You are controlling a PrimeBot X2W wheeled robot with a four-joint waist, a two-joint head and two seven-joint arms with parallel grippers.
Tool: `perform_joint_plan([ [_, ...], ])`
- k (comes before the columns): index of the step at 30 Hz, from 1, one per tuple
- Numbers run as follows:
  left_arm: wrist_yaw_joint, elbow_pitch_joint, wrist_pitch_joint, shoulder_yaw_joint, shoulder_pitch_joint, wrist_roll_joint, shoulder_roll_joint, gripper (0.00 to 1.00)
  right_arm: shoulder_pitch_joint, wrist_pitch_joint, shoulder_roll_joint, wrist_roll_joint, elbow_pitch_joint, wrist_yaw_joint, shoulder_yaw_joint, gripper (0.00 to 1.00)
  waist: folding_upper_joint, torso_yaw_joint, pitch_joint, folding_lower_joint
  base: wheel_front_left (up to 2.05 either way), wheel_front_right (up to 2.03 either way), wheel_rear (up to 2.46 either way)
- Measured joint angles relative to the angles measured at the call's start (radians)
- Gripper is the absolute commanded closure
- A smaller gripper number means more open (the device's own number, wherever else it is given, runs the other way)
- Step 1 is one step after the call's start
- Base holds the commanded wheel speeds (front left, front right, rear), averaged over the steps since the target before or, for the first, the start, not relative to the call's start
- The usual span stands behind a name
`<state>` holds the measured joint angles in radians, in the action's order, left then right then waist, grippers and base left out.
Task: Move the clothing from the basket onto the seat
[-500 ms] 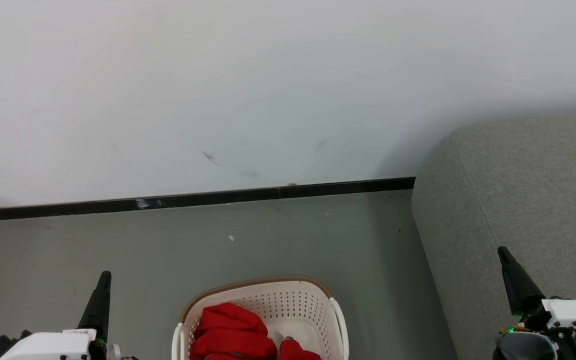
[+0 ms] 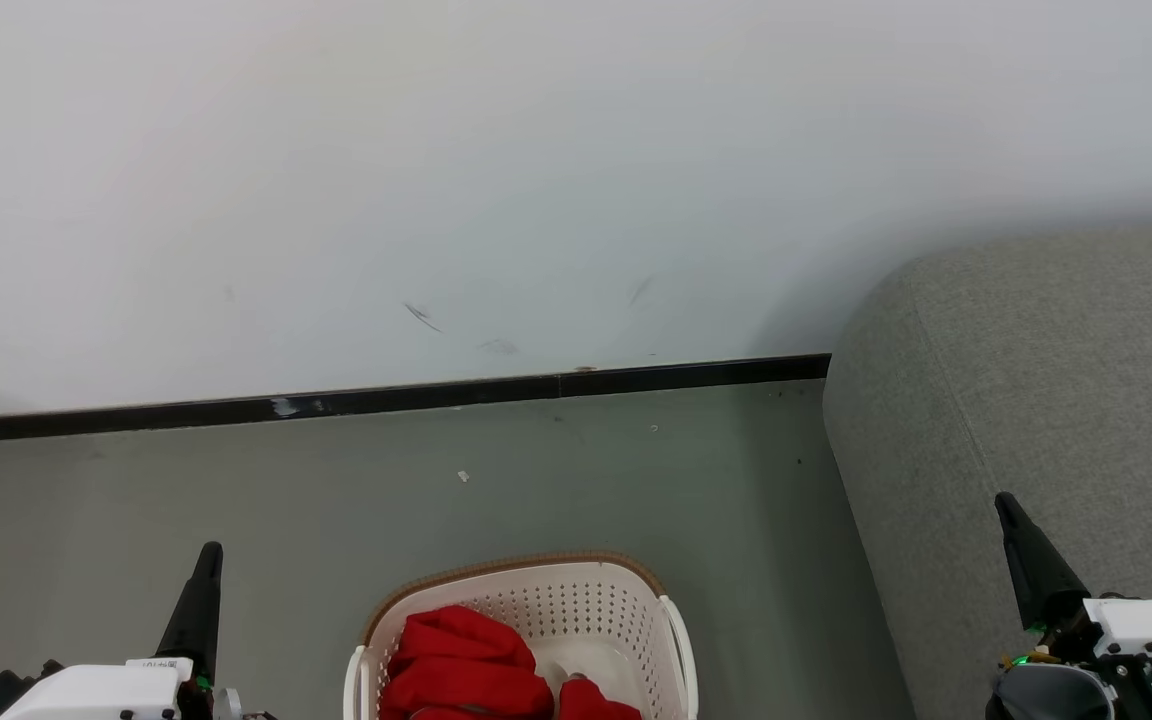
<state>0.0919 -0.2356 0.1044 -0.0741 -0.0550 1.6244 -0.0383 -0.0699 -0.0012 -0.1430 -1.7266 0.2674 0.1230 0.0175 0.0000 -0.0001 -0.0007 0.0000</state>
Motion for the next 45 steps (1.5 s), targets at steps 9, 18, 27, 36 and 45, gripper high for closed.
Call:
perform_joint_plan([
  [9, 0.000, -0.011, 0.000, 0.001, 0.005, 0.001, 0.005, 1.00, 0.007, 0.000, 0.006, 0.001, 0.008, 0.000, 0.001, 1.00, 0.0000, 0.000, 0.000, 0.0000, 0.00, 0.00, 0.00],
  [18, -0.001, -0.044, -0.009, 0.004, 0.041, 0.002, 0.027, 0.00, 0.045, -0.001, 0.033, 0.003, 0.032, -0.001, 0.005, 0.00, 0.0000, 0.000, 0.001, 0.0000, 0.00, 0.00, 0.00],
  [27, -0.001, -0.038, -0.037, 0.002, 0.041, 0.002, 0.027, 0.00, 0.044, -0.023, 0.034, 0.021, 0.000, -0.001, 0.006, 0.00, 0.0000, 0.000, 0.002, 0.0001, 0.00, 0.00, 0.00],
  [36, 0.000, -0.005, -0.069, 0.003, 0.030, -0.032, 0.021, 0.00, 0.041, -0.046, 0.034, 0.067, -0.030, -0.001, 0.013, 0.00, 0.0000, -0.002, 0.000, 0.0035, 0.00, 0.00, 0.00],
  [45, 0.002, 0.024, -0.107, 0.028, 0.024, -0.130, -0.015, 0.00, 0.037, -0.072, 0.007, 0.170, -0.069, -0.001, 0.030, 0.00, 0.0000, -0.004, -0.004, 0.0081, 0.00, 0.00, 0.00],
])
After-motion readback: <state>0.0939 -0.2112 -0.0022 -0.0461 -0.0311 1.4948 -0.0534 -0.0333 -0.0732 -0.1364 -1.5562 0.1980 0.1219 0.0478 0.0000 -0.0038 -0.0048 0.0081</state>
